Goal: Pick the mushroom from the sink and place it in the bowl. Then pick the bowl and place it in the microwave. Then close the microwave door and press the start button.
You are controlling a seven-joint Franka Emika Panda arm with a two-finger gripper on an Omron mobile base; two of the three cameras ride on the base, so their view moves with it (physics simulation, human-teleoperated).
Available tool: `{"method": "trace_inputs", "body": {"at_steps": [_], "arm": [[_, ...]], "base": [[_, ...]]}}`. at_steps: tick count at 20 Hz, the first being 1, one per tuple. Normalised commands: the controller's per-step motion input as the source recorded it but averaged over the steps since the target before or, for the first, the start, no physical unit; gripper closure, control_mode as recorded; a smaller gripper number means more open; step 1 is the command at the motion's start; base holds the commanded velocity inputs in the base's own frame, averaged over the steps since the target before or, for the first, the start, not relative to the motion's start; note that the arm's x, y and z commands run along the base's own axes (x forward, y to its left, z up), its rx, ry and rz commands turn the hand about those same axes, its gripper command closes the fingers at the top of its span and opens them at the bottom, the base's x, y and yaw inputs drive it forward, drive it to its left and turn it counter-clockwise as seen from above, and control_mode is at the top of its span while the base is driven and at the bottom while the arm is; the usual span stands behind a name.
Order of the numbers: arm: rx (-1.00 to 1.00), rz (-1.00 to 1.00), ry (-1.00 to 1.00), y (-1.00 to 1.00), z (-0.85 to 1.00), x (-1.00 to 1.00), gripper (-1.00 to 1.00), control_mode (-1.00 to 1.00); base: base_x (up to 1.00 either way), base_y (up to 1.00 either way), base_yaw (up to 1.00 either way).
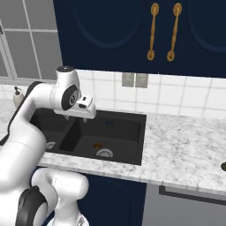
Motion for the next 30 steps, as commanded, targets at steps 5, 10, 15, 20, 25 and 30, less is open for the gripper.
{"method": "trace_inputs", "body": {"at_steps": [5, 10, 15, 20, 25, 30], "arm": [[0.08, -0.01, 0.05, -0.4, -0.55, 0.28, -1.0, -1.0], [0.05, 0.0, 0.0, -0.24, -0.57, 0.38, -1.0, -1.0], [0.0, 0.0, 0.0, 0.03, -0.59, 0.35, -1.0, -1.0], [0.0, 0.0, 0.01, 0.02, -0.64, 0.3, -1.0, -1.0], [0.0, 0.0, 0.0, 0.02, -0.66, 0.27, -1.0, -1.0], [0.0, 0.0, 0.0, 0.29, -0.28, 0.25, -1.0, -1.0]], "base": [[0.0, 0.0, 0.0], [0.0, 0.0, 0.0], [0.0, 0.0, 0.0], [0.0, 0.0, 0.0], [0.0, 0.0, 0.0], [0.0, 0.0, 0.0]]}}
